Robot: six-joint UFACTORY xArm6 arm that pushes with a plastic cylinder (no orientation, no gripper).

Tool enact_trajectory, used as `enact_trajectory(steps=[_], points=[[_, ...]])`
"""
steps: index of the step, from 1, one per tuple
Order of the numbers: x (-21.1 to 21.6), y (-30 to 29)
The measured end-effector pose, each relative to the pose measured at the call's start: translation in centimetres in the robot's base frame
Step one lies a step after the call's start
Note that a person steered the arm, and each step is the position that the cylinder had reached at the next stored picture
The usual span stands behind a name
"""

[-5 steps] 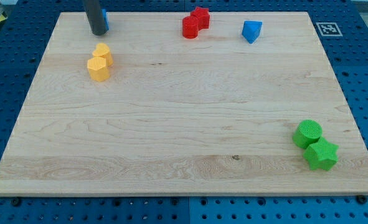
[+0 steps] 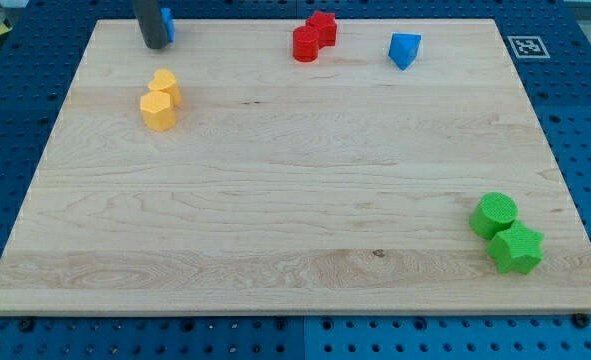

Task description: Push the blue triangle towards down a bit

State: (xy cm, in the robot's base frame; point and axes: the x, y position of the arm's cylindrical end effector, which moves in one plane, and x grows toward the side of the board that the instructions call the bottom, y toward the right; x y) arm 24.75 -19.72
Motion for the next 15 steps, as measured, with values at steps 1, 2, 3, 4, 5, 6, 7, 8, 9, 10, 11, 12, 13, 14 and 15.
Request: enact_trajectory(steps=[1, 2, 3, 4, 5, 6, 7, 8, 9, 10, 11, 12, 13, 14, 15], points=[[1.8, 2.3], [3.0, 6.2], [4.1, 11.9], [6.0, 18.9], [8.1, 27.3], [9.1, 35.4], [8.1, 40.4], [4.9, 41.9], [1.5, 41.5], [-1.0, 40.1], [-1.3, 39.1], [-0.6, 36.5], [0.9, 34.1], [2.8, 34.1], [4.6, 34.1]])
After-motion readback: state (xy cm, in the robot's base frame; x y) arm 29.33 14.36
